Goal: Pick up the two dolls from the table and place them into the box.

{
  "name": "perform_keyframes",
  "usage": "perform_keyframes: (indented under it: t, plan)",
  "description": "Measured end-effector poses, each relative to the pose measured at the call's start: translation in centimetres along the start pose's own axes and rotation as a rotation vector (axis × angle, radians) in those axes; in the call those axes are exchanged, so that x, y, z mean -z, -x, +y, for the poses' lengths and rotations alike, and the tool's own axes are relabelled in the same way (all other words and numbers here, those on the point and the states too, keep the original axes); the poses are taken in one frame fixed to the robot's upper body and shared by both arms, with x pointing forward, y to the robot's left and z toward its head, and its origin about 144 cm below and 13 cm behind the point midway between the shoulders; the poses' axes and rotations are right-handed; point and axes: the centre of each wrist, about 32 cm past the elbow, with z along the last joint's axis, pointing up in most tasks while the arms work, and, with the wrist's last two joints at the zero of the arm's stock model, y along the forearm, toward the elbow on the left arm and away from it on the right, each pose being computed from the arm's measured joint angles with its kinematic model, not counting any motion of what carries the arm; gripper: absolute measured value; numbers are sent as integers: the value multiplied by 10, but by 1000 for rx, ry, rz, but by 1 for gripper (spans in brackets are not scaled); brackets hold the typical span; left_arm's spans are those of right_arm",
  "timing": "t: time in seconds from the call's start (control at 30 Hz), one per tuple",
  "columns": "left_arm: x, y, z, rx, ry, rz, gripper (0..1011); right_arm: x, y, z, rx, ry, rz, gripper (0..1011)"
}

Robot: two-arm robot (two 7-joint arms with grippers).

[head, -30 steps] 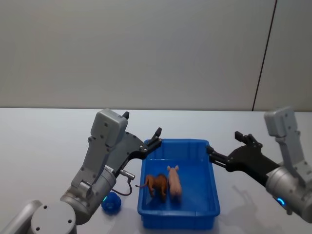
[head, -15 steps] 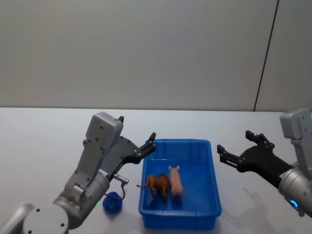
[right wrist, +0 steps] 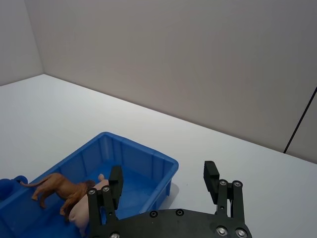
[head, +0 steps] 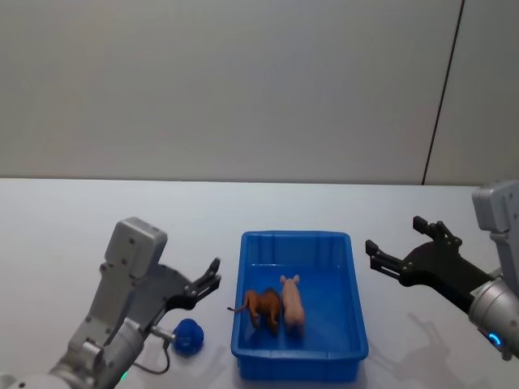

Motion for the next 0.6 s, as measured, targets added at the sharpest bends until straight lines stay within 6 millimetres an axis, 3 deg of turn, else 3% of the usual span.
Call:
perform_keyframes:
  t: [0.27,0.6]
  plan:
    - [15,-4,13,1,-80,28,1000,0,-1,-1,0,-2,-1,1001]
    - [33,-10,15,44,-162,49,1000,0,-1,-1,0,-3,-1,1001]
